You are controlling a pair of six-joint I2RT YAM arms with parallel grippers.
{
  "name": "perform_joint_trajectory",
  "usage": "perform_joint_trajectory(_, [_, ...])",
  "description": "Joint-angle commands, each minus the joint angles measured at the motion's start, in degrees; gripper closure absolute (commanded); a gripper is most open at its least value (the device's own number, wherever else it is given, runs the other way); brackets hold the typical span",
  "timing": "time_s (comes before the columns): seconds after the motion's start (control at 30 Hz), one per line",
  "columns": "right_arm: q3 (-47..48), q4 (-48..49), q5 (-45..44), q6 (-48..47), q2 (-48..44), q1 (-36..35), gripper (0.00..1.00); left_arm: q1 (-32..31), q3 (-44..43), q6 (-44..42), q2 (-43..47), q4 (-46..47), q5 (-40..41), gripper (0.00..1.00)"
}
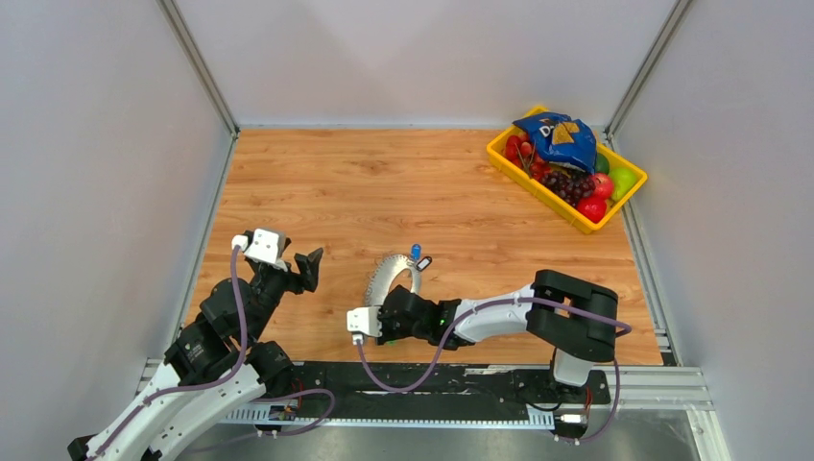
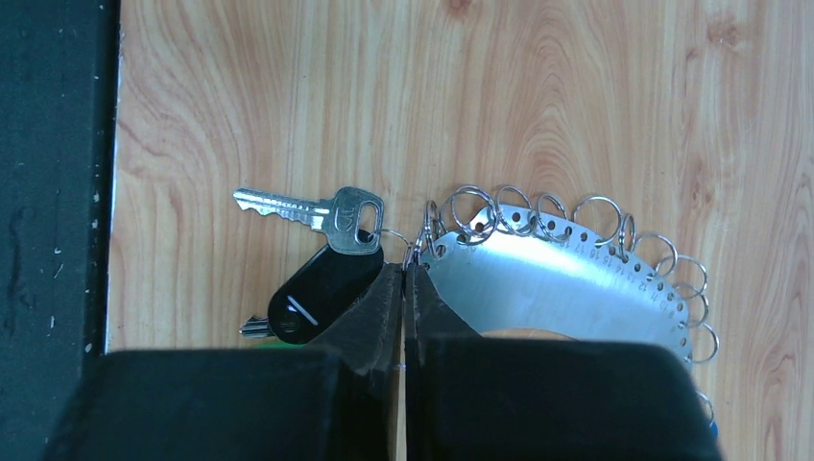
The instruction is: Put the keys on the keyring
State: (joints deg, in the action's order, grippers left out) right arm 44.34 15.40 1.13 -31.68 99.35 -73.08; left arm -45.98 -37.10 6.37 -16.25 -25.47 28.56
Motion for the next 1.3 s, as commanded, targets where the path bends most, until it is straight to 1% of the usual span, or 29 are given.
perform_joint_trajectory(0.0, [1.4,1.5,-0.7,0.0,0.8,0.3,1.0,0.3,0.3,0.5,0.5,1.6,0.0,0.21])
perform_joint_trajectory(0.2, [0.8,2.0,-1.1,0.5,-0.9,0.3,1.0,0.3,0.4,0.4,0.8,1.6,0.6,0.21])
perform_joint_trajectory(0.33, [-0.2,1.9,-1.1,1.4,-3.9,0.4,1.0,0.3,0.5,0.3,1.3,1.7,1.1,0.21])
perform_joint_trajectory(0.57, [-2.7,1.8,-0.7,4.5,-12.9,0.3,1.0,0.3,0.5,0.1,1.8,1.9,0.4,0.21])
perform_joint_trajectory(0.77, [-7.5,7.4,-0.4,8.7,-20.7,0.7,1.0,0.3,0.9,-0.5,4.1,3.0,-1.8,0.21])
perform_joint_trajectory(0.97, [-10.1,12.4,-0.7,11.0,-27.1,0.8,1.0,0.3,1.5,-1.1,6.7,5.3,-7.9,0.2])
perform_joint_trajectory(1.07, [-11.0,14.3,-0.8,11.5,-31.2,0.8,1.0,0.3,1.0,-0.8,6.8,6.5,-13.5,0.2])
perform_joint_trajectory(1.27, [-10.5,16.3,1.2,12.5,-39.0,0.9,1.0,0.3,-2.5,0.1,2.1,6.9,-25.6,0.21])
